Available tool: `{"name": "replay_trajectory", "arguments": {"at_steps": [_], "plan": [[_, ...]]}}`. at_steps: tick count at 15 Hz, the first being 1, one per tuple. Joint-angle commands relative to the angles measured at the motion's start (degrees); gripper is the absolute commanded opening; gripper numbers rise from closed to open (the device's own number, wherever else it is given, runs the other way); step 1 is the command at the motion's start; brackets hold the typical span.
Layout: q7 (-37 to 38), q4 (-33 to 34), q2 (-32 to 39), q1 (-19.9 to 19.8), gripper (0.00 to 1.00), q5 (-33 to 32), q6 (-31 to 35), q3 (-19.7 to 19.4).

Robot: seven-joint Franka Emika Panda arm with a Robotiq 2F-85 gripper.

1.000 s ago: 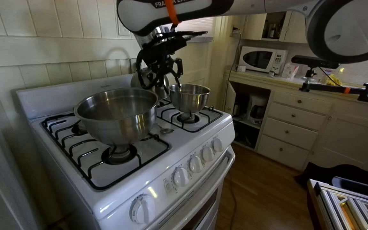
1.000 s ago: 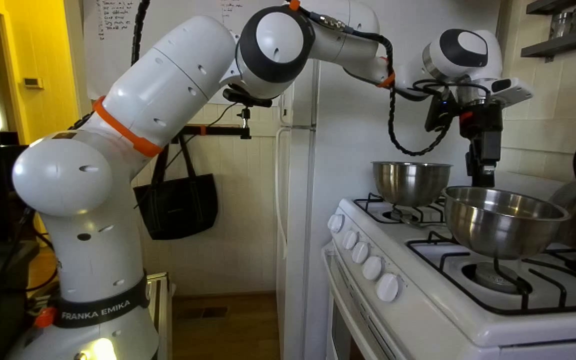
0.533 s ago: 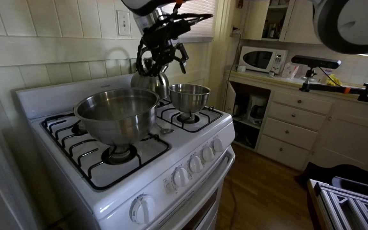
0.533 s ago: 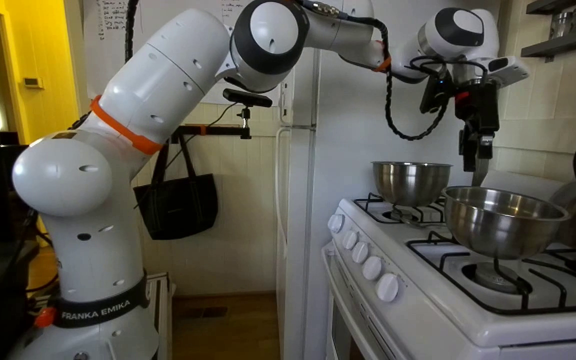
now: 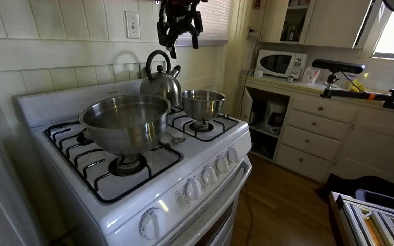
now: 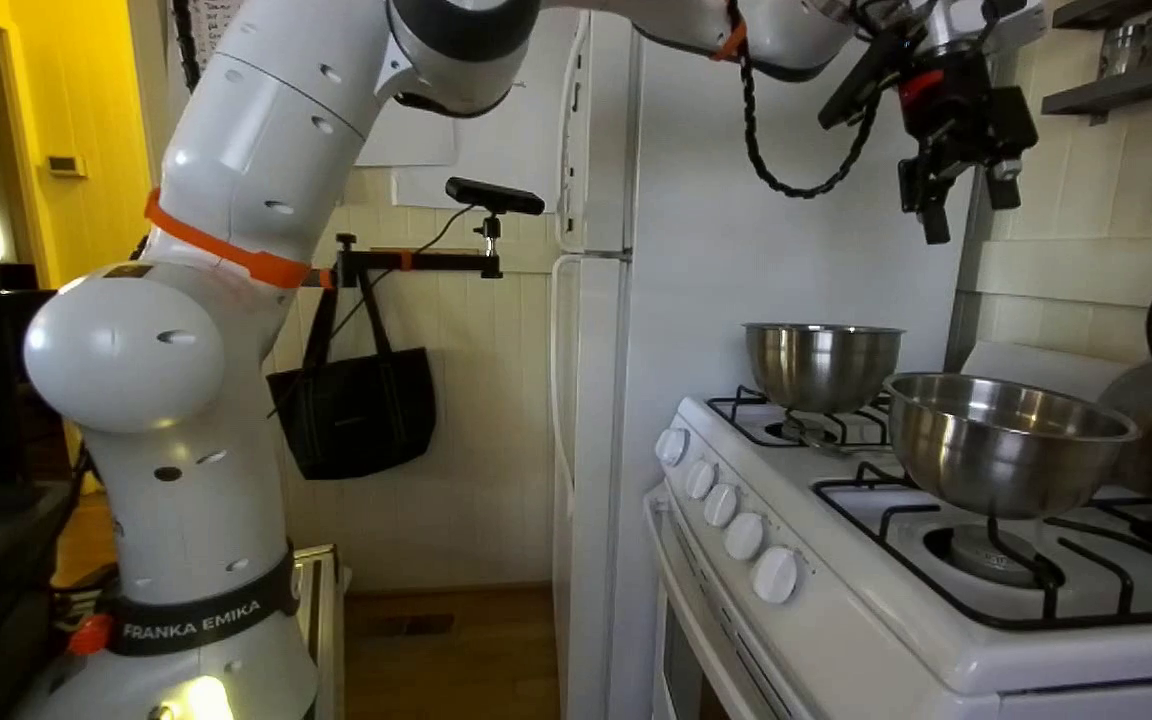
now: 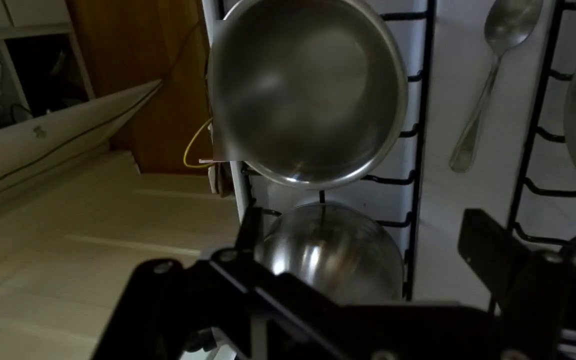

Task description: Shift the small bowl to the right side of the stove

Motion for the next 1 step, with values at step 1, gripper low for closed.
{"name": "replay_trajectory", "arguments": {"at_steps": [1], "plan": [[-1.01,-1.53,-1.43,-0.16,1.00,0.00,0.68,0.00]]}}
